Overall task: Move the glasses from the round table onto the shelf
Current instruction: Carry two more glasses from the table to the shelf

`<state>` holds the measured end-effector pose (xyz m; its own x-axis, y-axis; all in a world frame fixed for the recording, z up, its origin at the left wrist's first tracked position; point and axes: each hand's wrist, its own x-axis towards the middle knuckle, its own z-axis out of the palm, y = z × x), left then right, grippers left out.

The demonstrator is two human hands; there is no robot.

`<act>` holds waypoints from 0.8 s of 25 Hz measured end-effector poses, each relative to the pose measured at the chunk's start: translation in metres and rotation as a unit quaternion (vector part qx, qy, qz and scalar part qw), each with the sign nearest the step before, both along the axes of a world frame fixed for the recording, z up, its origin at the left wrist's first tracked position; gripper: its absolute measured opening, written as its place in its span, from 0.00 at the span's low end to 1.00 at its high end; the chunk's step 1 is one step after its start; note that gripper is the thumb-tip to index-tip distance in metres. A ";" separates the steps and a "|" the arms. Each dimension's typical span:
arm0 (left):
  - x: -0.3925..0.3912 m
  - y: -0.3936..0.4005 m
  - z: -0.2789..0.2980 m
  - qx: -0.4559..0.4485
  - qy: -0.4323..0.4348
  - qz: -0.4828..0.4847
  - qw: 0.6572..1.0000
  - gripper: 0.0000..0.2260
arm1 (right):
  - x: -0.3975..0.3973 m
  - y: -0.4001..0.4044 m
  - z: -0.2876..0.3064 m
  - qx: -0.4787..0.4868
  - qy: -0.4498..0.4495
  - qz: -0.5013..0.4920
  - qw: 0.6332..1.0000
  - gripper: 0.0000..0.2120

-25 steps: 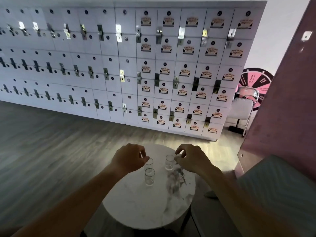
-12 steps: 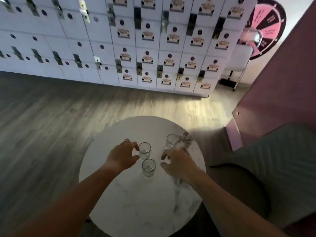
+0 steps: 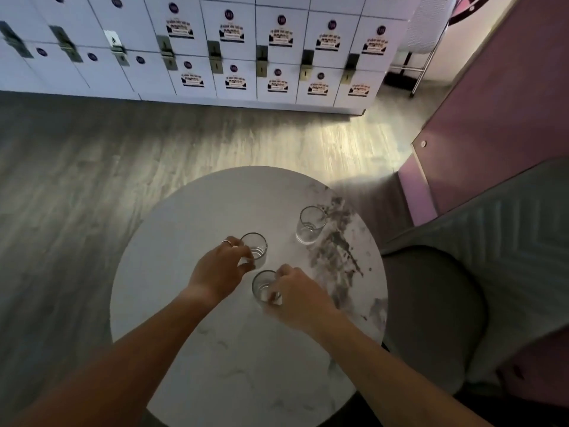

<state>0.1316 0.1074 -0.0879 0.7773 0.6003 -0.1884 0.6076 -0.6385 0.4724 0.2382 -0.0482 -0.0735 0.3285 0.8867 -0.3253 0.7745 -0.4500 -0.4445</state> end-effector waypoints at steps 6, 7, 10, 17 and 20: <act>0.002 0.005 0.020 0.016 -0.053 -0.039 0.998 0.06 | 0.010 -0.004 0.025 0.026 0.004 -0.050 0.998 0.14; 0.005 0.006 0.031 0.025 -0.068 -0.043 0.996 0.06 | 0.015 -0.006 0.037 0.037 0.005 -0.066 0.997 0.13; 0.021 0.006 0.078 0.061 -0.121 -0.052 0.989 0.06 | 0.032 -0.013 0.081 0.084 -0.009 -0.096 0.992 0.14; 0.077 -0.045 0.234 0.132 -0.249 -0.134 0.950 0.09 | 0.067 -0.084 0.231 0.226 -0.070 -0.208 0.949 0.14; 0.101 -0.103 0.278 0.132 -0.287 -0.184 0.931 0.08 | 0.070 -0.151 0.277 0.249 -0.098 -0.252 0.930 0.13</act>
